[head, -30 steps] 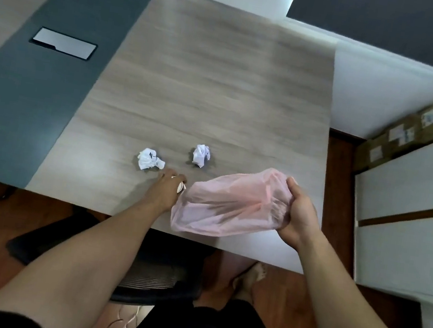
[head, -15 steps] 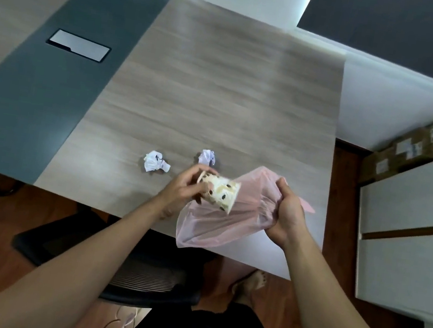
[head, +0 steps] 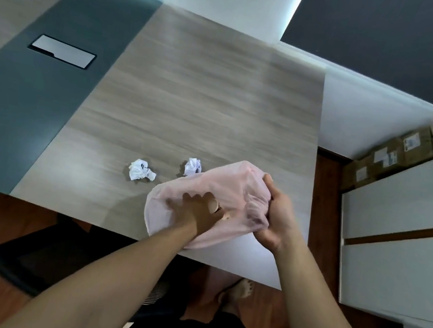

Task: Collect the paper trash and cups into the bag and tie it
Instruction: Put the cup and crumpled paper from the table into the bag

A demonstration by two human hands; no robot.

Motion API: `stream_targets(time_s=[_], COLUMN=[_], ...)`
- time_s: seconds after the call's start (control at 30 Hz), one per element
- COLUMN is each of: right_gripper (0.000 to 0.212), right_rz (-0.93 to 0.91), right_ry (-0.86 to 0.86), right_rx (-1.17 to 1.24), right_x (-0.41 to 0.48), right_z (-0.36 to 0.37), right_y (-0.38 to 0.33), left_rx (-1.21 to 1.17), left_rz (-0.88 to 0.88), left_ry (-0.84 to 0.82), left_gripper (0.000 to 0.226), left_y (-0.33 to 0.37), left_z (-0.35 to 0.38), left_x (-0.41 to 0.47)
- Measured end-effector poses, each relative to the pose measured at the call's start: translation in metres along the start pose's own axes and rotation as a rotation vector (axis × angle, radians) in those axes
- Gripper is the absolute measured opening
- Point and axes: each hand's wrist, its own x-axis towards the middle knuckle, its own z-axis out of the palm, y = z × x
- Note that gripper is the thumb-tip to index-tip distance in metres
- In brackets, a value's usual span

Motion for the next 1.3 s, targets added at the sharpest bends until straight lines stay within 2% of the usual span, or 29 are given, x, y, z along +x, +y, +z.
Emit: stream_targets(time_s=[0.03, 0.1, 0.2, 0.23, 0.27, 0.37, 0.43, 0.5, 0.53, 0.6, 0.67, 0.77, 0.8, 0.87, 0.93, 1.03, 1.1, 1.2, 1.3], right_gripper=[0.046, 0.043, 0.045, 0.047, 0.051, 0.053, 0.052, 0.054, 0.053, 0.051, 0.049, 0.046, 0.046, 0.044, 0.041, 0.039, 0.038, 0.039, 0.038], right_rz=[-0.007, -0.048, -0.125, -0.137, -0.15, -0.13, -0.112, -0.123, -0.118, -0.132, -0.122, -0.134, -0.128, -0.135, -0.134, -0.138, -0.134, -0.136, -0.148], right_ry=[-0.021, 0.05, 0.134, 0.172, 0.171, 0.172, 0.162, 0.172, 0.199, 0.202, 0.23, 0.269, 0.294, 0.301, 0.312, 0.326, 0.326, 0.345, 0.354], right_rx=[-0.019, -0.068, -0.106, -0.111, -0.099, -0.088, -0.092, -0.099, -0.109, -0.122, -0.149, -0.186, -0.213, -0.239, -0.251, -0.247, -0.263, -0.276, -0.264], right_x=[-0.005, -0.012, -0.015, -0.013, -0.004, 0.0, 0.006, 0.011, 0.017, 0.02, 0.022, 0.024, 0.025, 0.024, 0.023, 0.022, 0.022, 0.024, 0.024], right_z=[-0.001, -0.006, -0.017, -0.02, -0.03, -0.029, -0.028, -0.024, -0.026, -0.019, -0.011, -0.002, -0.001, 0.003, 0.008, 0.011, 0.012, 0.01, 0.011], right_y=[-0.005, -0.011, -0.01, -0.007, -0.006, 0.001, 0.003, 0.007, 0.008, 0.013, 0.017, 0.028, 0.031, 0.035, 0.037, 0.038, 0.038, 0.037, 0.036], left_rx=[0.035, 0.057, 0.006, -0.037, -0.061, -0.111, -0.24, -0.381, -0.404, -0.393, -0.353, -0.263, -0.227, -0.185, -0.199, -0.175, -0.187, -0.395, -0.896], left_rz=[-0.04, -0.058, -0.046, -0.042, -0.018, 0.109, 0.12, 0.071, 0.038, -0.036, -0.109, -0.239, -0.243, -0.217, -0.265, -0.264, -0.236, -0.261, -0.231], left_ry=[0.014, 0.026, -0.085, -0.118, -0.125, -0.034, 0.102, 0.311, 0.413, 0.504, 0.467, 0.303, 0.267, 0.219, 0.162, 0.099, 0.102, 0.153, 0.172], left_gripper=[0.07, 0.074, 0.107, 0.11, 0.103, 0.059, 0.053, 0.049, 0.046, 0.032, 0.016, 0.05, 0.055, 0.048, 0.041, 0.054, 0.041, 0.033, 0.023], left_y=[-0.005, -0.013, -0.018, -0.017, -0.015, -0.016, -0.026, -0.045, -0.058, -0.087, -0.117, -0.15, -0.157, -0.168, -0.175, -0.189, -0.199, -0.201, -0.177], left_z=[0.0, -0.002, -0.013, -0.018, -0.025, -0.055, -0.077, -0.094, -0.098, -0.102, -0.1, -0.083, -0.077, -0.067, -0.063, -0.048, -0.039, -0.036, -0.057], left_x=[-0.002, -0.002, 0.008, 0.011, 0.012, 0.012, 0.011, 0.015, 0.021, 0.038, 0.054, 0.071, 0.073, 0.075, 0.072, 0.059, 0.053, 0.046, 0.034])
